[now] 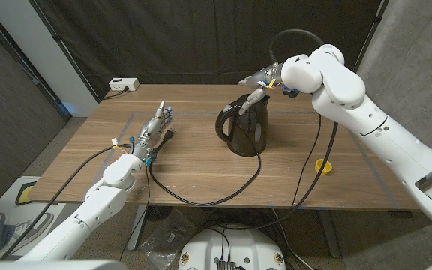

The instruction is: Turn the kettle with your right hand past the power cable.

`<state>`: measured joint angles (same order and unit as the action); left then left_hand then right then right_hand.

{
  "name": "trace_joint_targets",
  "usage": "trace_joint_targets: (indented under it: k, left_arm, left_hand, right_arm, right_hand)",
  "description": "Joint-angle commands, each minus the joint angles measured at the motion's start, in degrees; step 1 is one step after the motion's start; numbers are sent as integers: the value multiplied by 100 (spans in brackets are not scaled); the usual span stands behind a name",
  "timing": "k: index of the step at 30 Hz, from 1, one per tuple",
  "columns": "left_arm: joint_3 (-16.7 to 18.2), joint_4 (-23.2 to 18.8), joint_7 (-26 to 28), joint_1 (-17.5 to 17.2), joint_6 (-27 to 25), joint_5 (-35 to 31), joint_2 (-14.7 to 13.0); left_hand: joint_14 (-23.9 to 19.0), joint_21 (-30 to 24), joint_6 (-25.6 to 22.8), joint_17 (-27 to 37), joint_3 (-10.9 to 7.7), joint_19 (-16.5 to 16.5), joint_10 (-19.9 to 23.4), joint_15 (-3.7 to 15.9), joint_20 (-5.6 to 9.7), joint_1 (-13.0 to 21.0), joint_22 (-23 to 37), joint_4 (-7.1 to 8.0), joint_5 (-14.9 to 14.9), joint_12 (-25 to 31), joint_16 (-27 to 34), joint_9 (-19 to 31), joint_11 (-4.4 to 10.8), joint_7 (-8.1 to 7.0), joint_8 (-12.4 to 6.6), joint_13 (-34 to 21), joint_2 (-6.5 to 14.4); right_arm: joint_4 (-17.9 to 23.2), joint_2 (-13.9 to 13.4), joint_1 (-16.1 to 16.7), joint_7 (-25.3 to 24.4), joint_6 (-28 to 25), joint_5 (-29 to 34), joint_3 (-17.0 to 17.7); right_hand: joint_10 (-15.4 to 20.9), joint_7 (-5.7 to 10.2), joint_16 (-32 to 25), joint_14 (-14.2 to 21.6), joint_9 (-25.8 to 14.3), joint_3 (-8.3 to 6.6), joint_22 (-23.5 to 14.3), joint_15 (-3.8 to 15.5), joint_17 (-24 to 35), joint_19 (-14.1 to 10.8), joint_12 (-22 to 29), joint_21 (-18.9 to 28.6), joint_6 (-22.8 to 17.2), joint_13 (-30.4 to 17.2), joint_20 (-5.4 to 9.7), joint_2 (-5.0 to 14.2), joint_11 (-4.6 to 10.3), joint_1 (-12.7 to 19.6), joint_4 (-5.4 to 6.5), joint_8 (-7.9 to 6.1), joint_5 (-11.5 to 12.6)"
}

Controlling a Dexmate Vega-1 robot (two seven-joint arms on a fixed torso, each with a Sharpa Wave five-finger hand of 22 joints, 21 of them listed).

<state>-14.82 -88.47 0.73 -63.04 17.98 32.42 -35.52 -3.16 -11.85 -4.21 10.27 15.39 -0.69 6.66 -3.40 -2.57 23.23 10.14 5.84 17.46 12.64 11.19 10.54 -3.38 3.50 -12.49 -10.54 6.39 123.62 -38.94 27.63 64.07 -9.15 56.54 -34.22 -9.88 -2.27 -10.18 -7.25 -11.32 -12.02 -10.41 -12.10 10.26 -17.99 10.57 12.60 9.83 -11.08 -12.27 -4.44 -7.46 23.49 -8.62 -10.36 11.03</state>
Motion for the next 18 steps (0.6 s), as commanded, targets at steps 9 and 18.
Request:
trace_joint_targets:
  k: [9,18]
  left_arm:
    - [-47,85,-71,41,-11,70,80]
    - [-61,113,-80,34,-22,94,104]
  left_hand:
    - [-50,12,-74,14,51,-25,96,-17,-80,38,16,-4,-31,-23,-12,13,-3,11,7,-10,35]
    - [-78,11,-100,14,51,-33,99,-25,-94,47,17,-2,-39,-32,-8,14,-1,32,9,-10,48]
  right_arm:
    - [-84,94,47,-45,257,-34,18]
    - [-159,117,90,-276,378,29,-29]
  right_hand:
    - [-352,-13,-43,38,-31,-70,-4,3,10,-265,54,54,452,-5,-1,27,-4,288,-63,-67,70]
    - [-385,-48,-52,63,-33,-96,-1,4,9,-371,62,64,552,-4,-5,37,-3,413,-79,-61,90]
